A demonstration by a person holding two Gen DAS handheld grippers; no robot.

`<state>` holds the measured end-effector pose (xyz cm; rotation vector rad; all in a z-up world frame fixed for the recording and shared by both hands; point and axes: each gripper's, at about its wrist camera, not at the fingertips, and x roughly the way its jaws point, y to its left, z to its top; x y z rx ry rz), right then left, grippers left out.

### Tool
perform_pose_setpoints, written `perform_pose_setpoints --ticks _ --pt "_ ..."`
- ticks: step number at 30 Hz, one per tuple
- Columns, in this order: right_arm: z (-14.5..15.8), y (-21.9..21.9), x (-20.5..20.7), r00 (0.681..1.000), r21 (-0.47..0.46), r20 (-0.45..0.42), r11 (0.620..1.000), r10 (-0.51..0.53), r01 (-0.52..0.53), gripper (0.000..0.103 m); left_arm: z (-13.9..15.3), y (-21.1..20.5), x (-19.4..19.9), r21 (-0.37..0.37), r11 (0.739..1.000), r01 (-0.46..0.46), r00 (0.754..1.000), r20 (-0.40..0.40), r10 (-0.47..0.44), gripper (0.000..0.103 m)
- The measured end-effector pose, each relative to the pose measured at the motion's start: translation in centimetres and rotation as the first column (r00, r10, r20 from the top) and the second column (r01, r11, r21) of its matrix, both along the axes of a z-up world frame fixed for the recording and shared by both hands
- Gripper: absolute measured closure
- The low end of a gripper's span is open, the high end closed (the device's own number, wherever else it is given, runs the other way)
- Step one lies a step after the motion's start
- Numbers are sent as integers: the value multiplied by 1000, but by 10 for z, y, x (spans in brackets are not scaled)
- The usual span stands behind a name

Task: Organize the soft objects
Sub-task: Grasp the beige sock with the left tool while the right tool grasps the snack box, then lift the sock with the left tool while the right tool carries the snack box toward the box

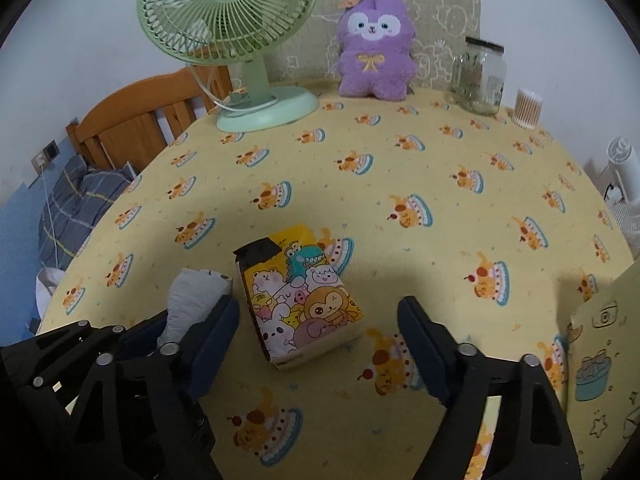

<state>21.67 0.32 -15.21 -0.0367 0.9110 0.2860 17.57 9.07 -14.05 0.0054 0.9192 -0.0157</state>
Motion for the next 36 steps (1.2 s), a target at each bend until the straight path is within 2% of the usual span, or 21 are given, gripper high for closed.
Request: perform_pose_setpoints --ticks 3,8,20,36 --pt "-4 -2 1 1000 36 -30 999 -1 2 41 0 0 0 -4 1000 -1 1000 0 1 81" --pt "-2 -3 -2 1000 15 -25 1000 -14 14 47 1 -4 0 18 1000 1 1000 4 -1 81" --pt "8 -16 -20 999 2 -11 999 -32 32 49 7 -19 -14 1 1000 16 1000 18 -16 81" --pt "36 -35 -50 996 11 44 997 -76 75 49 30 -34 -38 -14 999 28 997 74 -27 81"
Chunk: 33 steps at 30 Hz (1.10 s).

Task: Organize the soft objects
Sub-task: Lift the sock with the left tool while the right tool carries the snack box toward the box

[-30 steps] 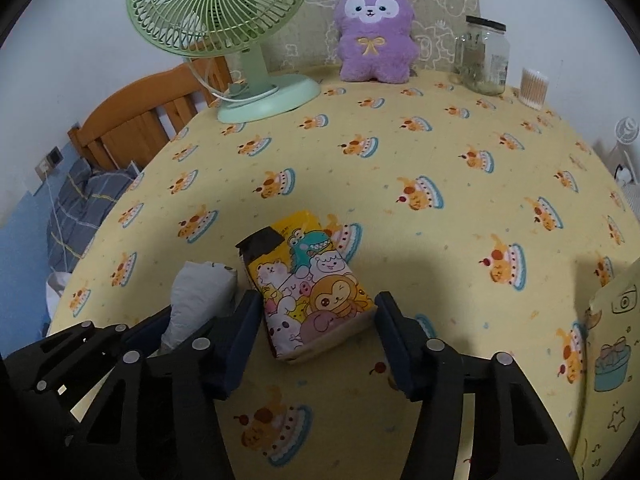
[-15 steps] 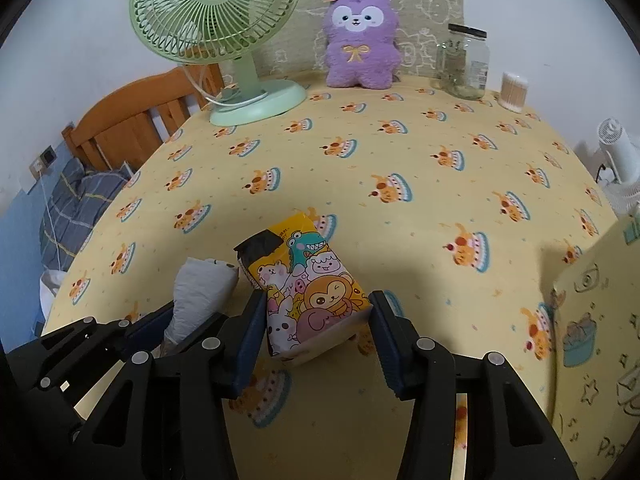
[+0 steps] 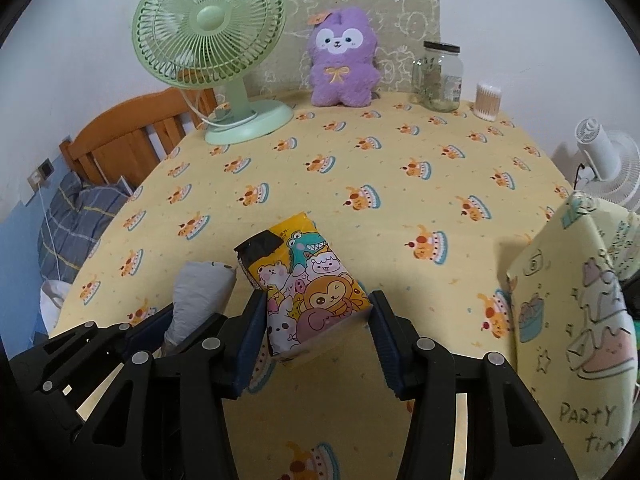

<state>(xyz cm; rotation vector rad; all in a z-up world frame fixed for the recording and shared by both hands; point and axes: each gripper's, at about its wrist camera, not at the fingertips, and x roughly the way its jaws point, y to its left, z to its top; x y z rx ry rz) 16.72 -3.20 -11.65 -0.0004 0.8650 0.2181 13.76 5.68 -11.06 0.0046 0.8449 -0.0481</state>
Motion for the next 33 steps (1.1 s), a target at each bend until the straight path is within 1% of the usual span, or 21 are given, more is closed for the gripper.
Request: perform_pose_setpoints --ticks 15,33 --pt "38 -10 -24 996 4 84 1000 -15 14 49 35 -10 -23 -3 1000 3 997 80 -3 81" --pt "85 -16 -50 983 10 184 1000 -22 20 49 78 -18 -46 1 1000 3 984 175 -3 81"
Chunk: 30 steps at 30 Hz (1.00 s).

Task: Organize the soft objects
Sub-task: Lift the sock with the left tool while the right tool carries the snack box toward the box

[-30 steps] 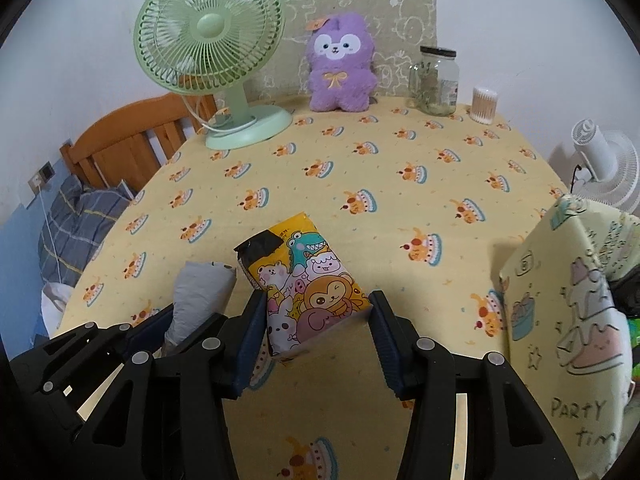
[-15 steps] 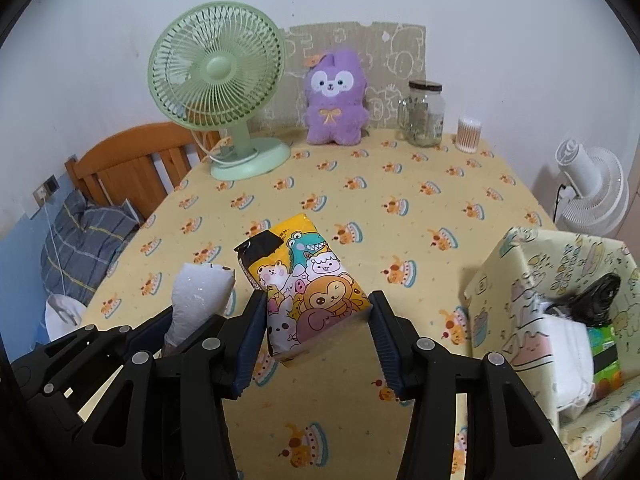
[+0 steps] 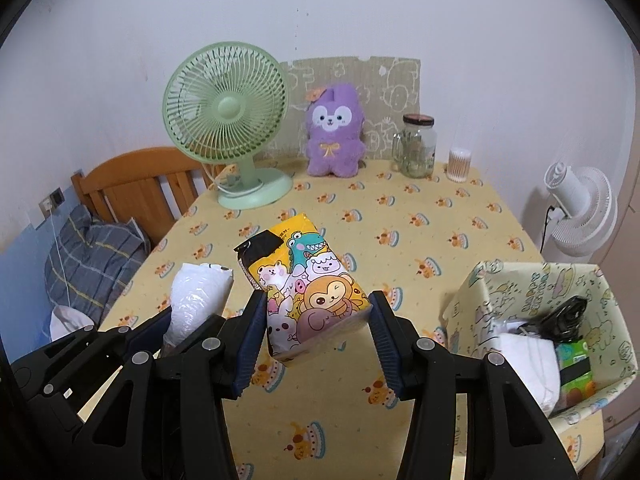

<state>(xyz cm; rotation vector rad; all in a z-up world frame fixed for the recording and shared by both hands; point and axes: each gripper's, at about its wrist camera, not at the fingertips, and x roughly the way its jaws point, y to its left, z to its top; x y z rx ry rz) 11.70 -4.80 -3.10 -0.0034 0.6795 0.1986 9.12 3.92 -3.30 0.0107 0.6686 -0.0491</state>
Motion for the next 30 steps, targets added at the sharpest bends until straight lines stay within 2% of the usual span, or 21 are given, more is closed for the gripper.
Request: perform_pose_setpoints --ticks 14,30 --pt "28 -12 -10 998 1 57 1000 -5 5 49 24 -10 -11 3 1000 -2 998 59 2 81" --pt "36 -39 -15 996 4 80 1000 -30 30 49 31 -39 -12 16 1000 19 996 82 -21 81"
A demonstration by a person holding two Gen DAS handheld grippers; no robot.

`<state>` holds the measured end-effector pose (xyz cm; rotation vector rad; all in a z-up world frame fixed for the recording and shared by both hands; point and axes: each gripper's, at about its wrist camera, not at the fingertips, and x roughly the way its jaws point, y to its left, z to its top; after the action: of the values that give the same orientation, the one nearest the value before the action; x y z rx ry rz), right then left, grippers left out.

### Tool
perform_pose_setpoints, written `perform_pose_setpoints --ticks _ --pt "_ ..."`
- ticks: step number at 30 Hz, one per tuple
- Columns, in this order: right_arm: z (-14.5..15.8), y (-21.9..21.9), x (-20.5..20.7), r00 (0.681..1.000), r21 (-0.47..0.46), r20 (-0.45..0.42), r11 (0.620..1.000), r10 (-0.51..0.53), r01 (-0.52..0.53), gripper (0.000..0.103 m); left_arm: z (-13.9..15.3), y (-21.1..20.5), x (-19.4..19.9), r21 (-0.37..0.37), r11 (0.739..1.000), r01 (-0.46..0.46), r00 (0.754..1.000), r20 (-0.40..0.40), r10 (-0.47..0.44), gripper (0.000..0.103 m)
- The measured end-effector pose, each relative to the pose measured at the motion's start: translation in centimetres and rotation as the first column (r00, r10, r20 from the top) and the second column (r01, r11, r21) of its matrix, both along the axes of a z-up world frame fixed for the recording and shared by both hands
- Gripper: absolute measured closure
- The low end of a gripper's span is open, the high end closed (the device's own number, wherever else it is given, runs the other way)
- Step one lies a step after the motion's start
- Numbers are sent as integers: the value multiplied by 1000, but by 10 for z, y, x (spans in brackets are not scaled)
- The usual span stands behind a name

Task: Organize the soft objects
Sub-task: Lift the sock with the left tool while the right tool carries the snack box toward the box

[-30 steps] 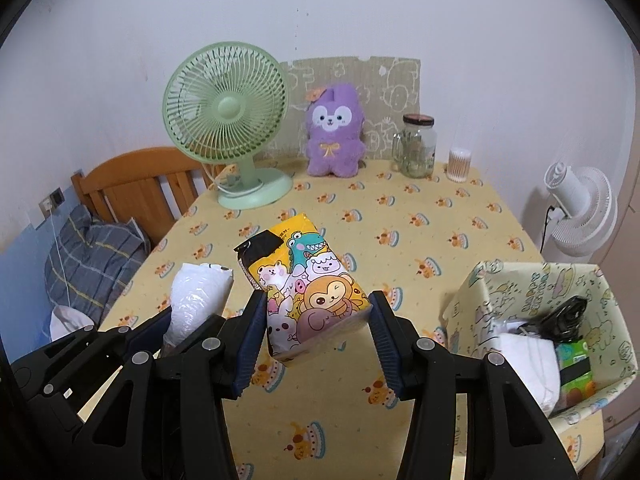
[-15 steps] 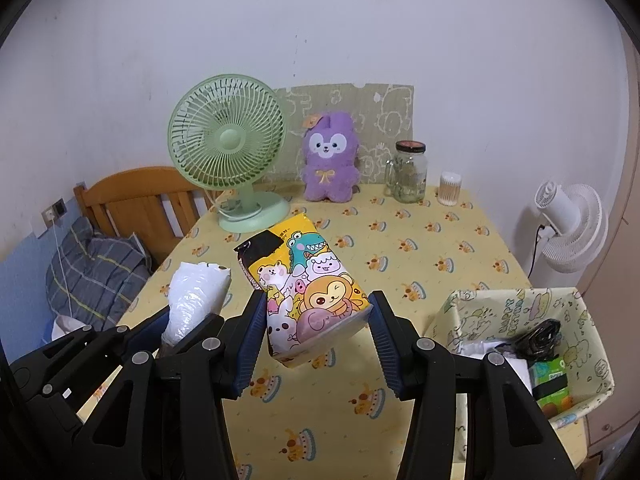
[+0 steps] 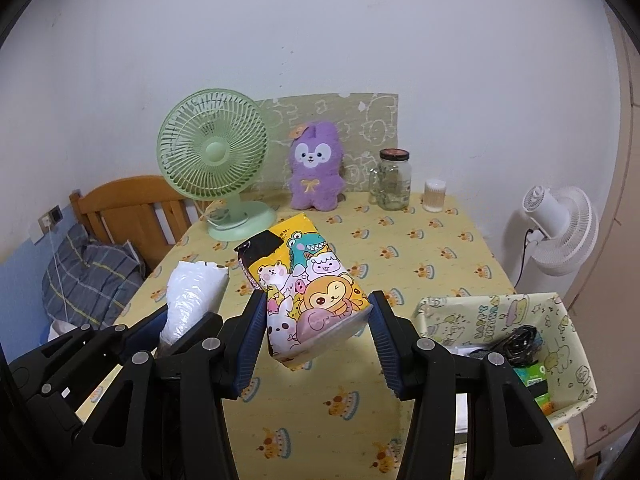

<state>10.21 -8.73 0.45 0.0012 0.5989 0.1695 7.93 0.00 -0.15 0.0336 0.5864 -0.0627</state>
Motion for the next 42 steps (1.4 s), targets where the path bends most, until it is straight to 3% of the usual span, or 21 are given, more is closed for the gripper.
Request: perform_pose_setpoints --ticks 42 --pt "-8 -107 -1 986 10 12 986 -167 166 49 -5 -102 16 7 985 175 985 -4 -175 81"
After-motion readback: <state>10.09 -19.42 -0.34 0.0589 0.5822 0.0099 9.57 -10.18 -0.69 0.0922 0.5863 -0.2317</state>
